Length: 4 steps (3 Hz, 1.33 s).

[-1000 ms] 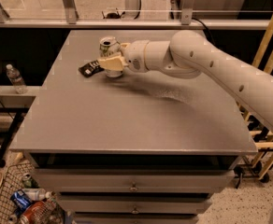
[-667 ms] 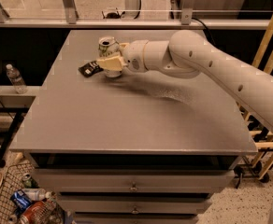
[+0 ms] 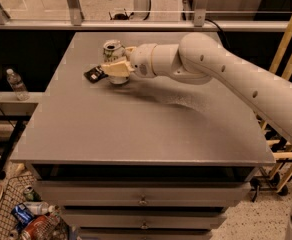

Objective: Move 7up can near rxbar chocolate

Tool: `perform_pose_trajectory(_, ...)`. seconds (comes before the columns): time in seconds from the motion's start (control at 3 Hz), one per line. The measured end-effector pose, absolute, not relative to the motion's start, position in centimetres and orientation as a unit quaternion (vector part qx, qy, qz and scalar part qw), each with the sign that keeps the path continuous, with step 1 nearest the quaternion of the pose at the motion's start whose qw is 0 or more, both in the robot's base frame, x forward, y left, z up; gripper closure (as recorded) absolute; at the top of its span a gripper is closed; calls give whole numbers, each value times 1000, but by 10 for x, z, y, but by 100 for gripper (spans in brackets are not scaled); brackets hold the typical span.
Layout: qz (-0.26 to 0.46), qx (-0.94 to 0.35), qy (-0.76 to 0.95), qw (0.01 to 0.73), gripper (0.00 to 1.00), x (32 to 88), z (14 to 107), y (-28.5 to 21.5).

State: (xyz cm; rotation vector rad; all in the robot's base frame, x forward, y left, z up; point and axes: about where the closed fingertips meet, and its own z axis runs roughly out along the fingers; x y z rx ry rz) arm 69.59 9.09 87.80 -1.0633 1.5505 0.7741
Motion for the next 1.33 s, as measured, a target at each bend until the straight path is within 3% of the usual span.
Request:
perform_pose_trajectory(0.33,325,-446,648,525,11,695,878,94)
perform_pose_trajectory(0.67,326,-447,647,525,0,694,878,96)
perform_pose_trajectory(1.33,297,-472,652,513,0,686,889,81)
